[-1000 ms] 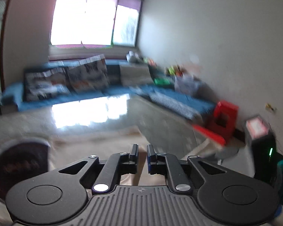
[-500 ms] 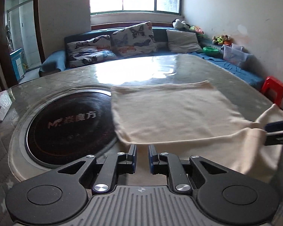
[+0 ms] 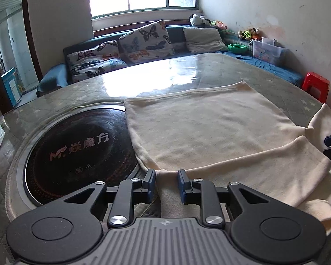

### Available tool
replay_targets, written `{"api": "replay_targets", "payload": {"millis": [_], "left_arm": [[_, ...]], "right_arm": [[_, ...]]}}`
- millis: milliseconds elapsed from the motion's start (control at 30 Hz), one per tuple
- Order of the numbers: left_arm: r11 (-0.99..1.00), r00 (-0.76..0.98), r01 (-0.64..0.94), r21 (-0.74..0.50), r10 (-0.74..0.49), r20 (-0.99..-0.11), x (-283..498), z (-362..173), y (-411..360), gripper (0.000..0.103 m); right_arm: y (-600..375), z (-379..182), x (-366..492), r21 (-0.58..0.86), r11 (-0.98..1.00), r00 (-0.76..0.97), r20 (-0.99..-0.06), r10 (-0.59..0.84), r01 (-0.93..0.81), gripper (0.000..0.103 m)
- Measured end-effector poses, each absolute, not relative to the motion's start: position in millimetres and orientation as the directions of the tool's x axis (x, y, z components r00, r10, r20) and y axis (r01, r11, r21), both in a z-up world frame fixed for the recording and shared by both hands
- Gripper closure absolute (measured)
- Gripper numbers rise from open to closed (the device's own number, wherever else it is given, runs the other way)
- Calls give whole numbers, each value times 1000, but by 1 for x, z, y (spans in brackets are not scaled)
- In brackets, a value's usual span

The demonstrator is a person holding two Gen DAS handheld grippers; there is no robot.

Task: Fold clothes
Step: 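Lay the sleeve down across the sweatshirt body and open the left gripper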

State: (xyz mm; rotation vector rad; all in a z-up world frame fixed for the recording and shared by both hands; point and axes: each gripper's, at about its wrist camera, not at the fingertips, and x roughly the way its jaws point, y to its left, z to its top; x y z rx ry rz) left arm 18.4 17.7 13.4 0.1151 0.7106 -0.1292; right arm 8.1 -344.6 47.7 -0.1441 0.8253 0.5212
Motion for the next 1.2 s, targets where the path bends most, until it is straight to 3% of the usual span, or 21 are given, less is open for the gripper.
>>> {"api": "replay_targets", "payload": {"millis": [233,633,767,967,1133,1200], "left_arm": [[983,765,167,81,-77,-640,14,13,15,90],[975,766,-68,-212,-85,-637,-2,12,69,90],[985,775,-107,-135,-2,-632,-4,20,67,90],[993,791,-18,-113,-55,-609,-10,28,50,89],[1000,778,1,17,10,-628,3,15,34,89],[1000,779,-3,6,6,-627,4,13,37,86]], "right_arm": [[-345,47,9,68,862,560,-734,384,-502,63],[-345,44,13,65,860,559,-734,385,-507,61],[-344,44,13,62,860,562,-733,384,-507,60],[-345,43,13,64,860,563,-731,386,-507,59],[-345,44,12,65,861,565,-729,386,-505,59],[-345,44,12,65,860,565,-728,388,-506,59]]}}
